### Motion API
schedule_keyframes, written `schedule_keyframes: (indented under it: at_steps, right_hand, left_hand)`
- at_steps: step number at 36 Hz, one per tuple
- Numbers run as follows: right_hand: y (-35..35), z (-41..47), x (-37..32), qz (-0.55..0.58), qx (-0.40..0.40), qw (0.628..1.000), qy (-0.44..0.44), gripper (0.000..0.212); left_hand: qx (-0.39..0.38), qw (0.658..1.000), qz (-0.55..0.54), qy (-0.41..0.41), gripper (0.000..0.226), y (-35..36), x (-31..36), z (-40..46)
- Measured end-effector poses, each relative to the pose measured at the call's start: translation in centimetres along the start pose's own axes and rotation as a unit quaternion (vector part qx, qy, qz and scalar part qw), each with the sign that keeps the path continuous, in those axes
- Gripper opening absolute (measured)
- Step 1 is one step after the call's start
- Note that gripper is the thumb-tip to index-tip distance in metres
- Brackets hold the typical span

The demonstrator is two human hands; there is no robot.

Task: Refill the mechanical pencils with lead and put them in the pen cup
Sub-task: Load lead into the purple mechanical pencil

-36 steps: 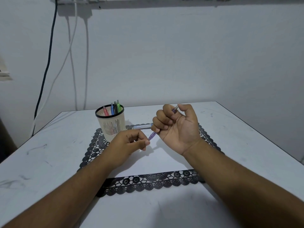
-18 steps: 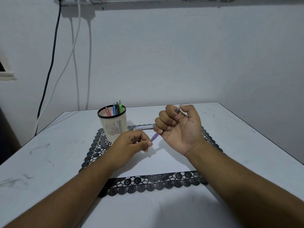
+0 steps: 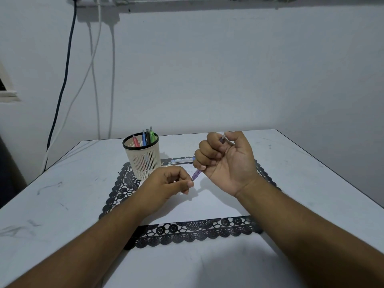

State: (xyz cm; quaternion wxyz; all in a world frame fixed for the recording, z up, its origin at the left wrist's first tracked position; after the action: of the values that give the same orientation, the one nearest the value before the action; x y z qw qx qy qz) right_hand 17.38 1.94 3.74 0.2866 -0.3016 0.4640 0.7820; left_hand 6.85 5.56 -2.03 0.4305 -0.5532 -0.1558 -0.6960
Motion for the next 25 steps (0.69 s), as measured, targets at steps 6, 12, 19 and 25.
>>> schedule_keyframes:
  at_steps: [6,12,19,25]
  right_hand:
    - [0.05,0.01,-0.07,0.000,-0.002,1.000,0.003,0.031]
    - [-0.03,-0.07,-0.06,-0.002,0.003,1.000,0.005,0.031]
    - [0.05,-0.07,-0.11,0.000,0.004,1.000,0.005,0.031]
    - [0.00,-0.06,-0.11,-0.002,0.004,1.000,0.007,0.032]
  left_hand:
    - [-0.004,1.000,0.003,-0.001,0.015,0.11,0.19,-0.01]
    - [-0.004,1.000,-0.006,-0.002,0.016,0.13,0.21,-0.07]
    - [-0.001,1.000,-0.001,-0.004,0.014,0.00,0.07,-0.01]
    - [-0.003,1.000,0.001,-0.007,0.015,0.00,0.11,-0.06]
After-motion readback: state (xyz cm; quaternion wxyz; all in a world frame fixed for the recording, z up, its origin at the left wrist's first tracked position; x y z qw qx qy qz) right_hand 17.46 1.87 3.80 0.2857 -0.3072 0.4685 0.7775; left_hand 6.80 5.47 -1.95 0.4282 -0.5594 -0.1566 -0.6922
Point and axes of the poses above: each hand's wrist, its own z-axis towards the middle knuckle, its own y-axis out of the palm, x = y × z, the point moved 10 cm from there along z, towards the middle knuckle, and after that the axes turned 4 degrees about -z, right-handed, at the moved point
